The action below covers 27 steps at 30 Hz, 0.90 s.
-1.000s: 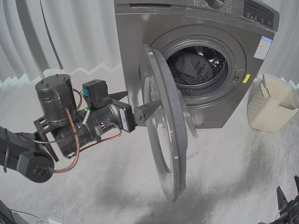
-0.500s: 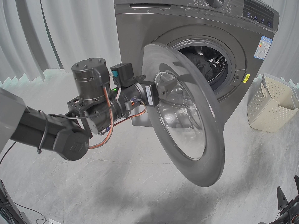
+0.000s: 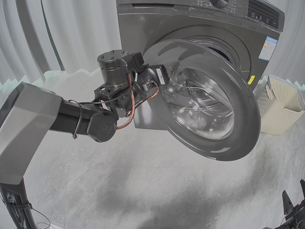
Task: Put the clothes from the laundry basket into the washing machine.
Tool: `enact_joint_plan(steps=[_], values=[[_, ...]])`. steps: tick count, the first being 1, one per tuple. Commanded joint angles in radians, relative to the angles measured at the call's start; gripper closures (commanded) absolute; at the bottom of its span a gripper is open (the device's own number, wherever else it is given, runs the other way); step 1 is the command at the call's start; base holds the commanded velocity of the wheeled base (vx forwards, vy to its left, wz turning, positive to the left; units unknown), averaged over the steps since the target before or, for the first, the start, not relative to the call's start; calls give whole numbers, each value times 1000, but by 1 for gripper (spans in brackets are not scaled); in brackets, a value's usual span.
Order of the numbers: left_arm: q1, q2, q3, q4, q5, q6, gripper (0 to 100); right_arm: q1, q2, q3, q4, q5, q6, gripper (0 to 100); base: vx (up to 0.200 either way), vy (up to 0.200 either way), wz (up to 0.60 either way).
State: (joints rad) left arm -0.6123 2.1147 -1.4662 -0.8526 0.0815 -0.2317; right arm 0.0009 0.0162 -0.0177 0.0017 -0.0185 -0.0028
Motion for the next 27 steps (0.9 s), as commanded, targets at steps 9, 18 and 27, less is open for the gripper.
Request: enact_joint_plan(steps=[9, 18, 27], values=[[6, -137, 202, 17, 23, -28, 0, 1, -16, 16, 0, 0, 0, 0, 0, 0, 0], [-24, -815, 919, 33, -5, 37, 0, 1, -16, 16, 0, 0, 0, 0, 0, 0, 0], [102, -1174, 1241, 81, 0, 209, 0, 1, -16, 16, 0, 0, 0, 0, 0, 0, 0]])
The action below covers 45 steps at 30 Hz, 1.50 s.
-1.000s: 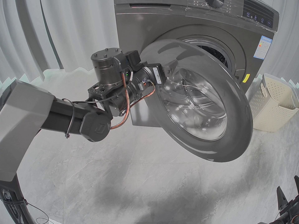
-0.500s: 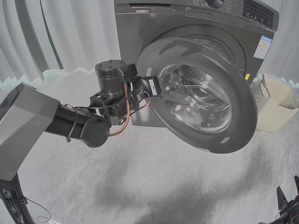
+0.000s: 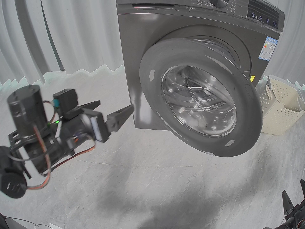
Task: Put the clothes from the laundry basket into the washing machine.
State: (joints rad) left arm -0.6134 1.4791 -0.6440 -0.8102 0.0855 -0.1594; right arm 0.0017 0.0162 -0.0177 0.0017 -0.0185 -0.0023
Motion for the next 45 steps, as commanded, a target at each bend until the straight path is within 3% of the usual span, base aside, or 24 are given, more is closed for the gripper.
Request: enact_joint_plan(steps=[1, 3, 7, 8, 10, 12, 13, 14, 16, 18, 20, 22, 23, 24, 26, 27, 28, 29, 30, 34, 40, 45], values=[[142, -574, 461, 43, -7, 167, 0, 0, -16, 16, 0, 0, -1, 0, 0, 0, 0], [222, -657, 541, 45, -13, 198, 0, 0, -16, 16, 0, 0, -1, 0, 0, 0, 0], [305, -787, 644, 62, -17, 201, 0, -2, -16, 16, 1, 2, -2, 0, 0, 0, 0], [331, -890, 644, 160, -13, 182, 0, -2, -16, 16, 3, 2, -2, 0, 0, 0, 0], [353, -964, 643, 233, -15, 178, 0, -2, -16, 16, 1, 0, -1, 0, 0, 0, 0], [408, -1117, 644, 418, -30, 182, 0, -2, -16, 16, 1, 0, -2, 0, 0, 0, 0], [408, -1117, 644, 418, -30, 182, 0, -2, -16, 16, 1, 0, -2, 0, 0, 0, 0], [440, -1246, 644, 577, -78, 185, 0, -2, -16, 16, 1, 0, -2, 0, 0, 0, 0], [462, -1313, 644, 658, -96, 185, 0, -2, -16, 16, 0, 0, -2, 0, 0, 0, 0], [503, -1398, 643, 764, -116, 165, 0, -2, -16, 16, 0, 0, -1, 0, 0, 0, 0], [517, -1392, 644, 743, -112, 142, 0, -3, -16, 18, 0, -1, 1, 0, 0, 0, 0], [580, -1402, 644, 743, -128, 129, 0, -5, -16, 16, 0, -3, 1, 0, 0, 0, 0], [593, -1406, 644, 744, -135, 129, 0, -5, -16, 18, 0, -1, 1, 0, 0, 0, 0], [643, -1429, 644, 760, -170, 155, 0, -3, -16, 16, 0, 2, 5, 0, 0, 0, 0], [629, -1448, 644, 764, -171, 176, 0, -3, -16, 16, 0, 2, 7, 0, 0, 0, 0], [620, -1461, 644, 789, -142, 185, 0, -3, -16, 18, 1, 2, 8, 0, 0, 0, 0], [615, -1471, 644, 810, -112, 175, 0, -3, -16, 18, 0, 3, 8, 0, 0, 0, 0], [615, -1471, 644, 810, -112, 175, 0, -3, -16, 18, 0, 3, 8, 0, 0, 0, 0], [613, -1476, 638, 832, -86, 155, 0, -3, -16, 18, 0, 5, 8, 0, 0, 0, 0], [616, -1479, 643, 816, -101, 195, 0, -2, -16, 18, 0, 6, 7, 0, 0, 0, 0], [612, -1478, 644, 816, -107, 172, 0, -2, -16, 18, 0, 14, 1, 0, 0, 0, 0], [613, -1478, 644, 816, -112, 181, 0, -2, -16, 5, -22, 20, 8, 0, 0, -120, 0]])
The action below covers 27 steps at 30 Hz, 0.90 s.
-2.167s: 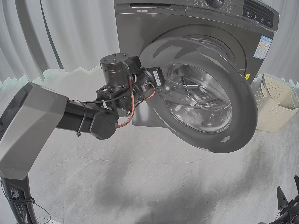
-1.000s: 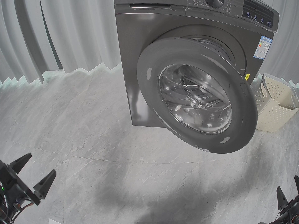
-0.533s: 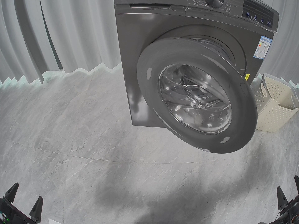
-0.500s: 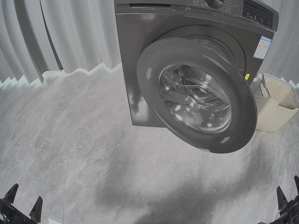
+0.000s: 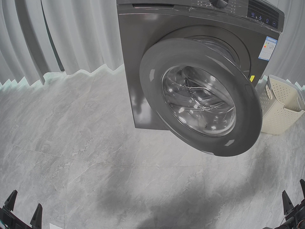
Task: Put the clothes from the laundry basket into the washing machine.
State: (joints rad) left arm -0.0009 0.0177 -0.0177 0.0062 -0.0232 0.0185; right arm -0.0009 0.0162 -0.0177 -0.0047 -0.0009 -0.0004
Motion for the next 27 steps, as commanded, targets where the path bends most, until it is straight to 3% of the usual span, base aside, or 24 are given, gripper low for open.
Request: enact_joint_plan(steps=[1, 4, 7, 10, 14, 16, 19, 24, 27], values=[[1, -16, 16, 0, -3, 3, 0, 1, -16, -59, -86, 4, 25, 0, 0, -200, 0], [1, -16, 16, 0, -3, 3, 0, 16, 42, -150, -92, 12, 62, 0, 0, -200, 0], [1, -16, 16, 0, -3, 3, 0, 55, 128, -131, -38, 59, 76, 0, 0, -200, 0], [1, -16, 16, 0, -3, 3, 0, 94, 211, -111, -29, 71, 74, 0, 0, -200, 0], [1, -16, 16, 0, -4, 4, 0, 140, 343, -130, -51, 90, 43, 0, 0, -200, 0], [1, -16, 16, 0, -4, 4, 0, 179, 458, -166, -90, 136, -4, 0, 0, -200, 0], [1, -15, 16, 0, -4, 8, 0, 251, 617, -220, -178, 197, -23, 0, 0, -133, 0], [1, -16, 16, 0, -4, 8, 0, 381, 883, -315, -373, 190, 16, 0, 0, 0, 0], [1, -16, 16, 0, -4, 6, 0, 420, 1005, -355, -431, 177, 46, 0, 0, 0, 0]])
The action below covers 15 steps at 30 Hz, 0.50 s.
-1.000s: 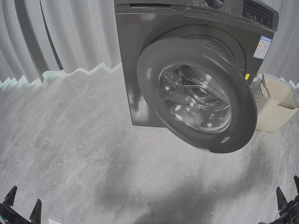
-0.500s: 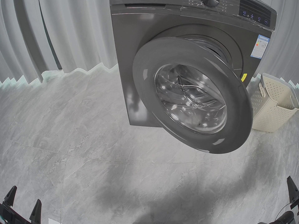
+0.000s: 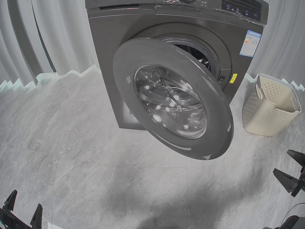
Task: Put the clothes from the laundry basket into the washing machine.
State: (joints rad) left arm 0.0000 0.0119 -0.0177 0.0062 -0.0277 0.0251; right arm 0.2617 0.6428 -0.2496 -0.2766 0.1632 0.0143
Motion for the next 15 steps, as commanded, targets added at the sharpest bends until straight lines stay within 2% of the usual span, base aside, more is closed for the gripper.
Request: enact_joint_plan(steps=[1, 7, 15], values=[[0, -10, 16, 0, 0, -1, 0, 169, 410, -131, -173, 9, 32, 0, 0, 0, 0], [-2, -10, 16, 0, 0, -2, 0, 222, 538, -186, -245, -30, 36, 0, 0, 0, 0], [-2, -9, 16, 1, 0, -2, 0, 252, 624, -231, -260, -44, 32, 0, 0, 0, 0]])
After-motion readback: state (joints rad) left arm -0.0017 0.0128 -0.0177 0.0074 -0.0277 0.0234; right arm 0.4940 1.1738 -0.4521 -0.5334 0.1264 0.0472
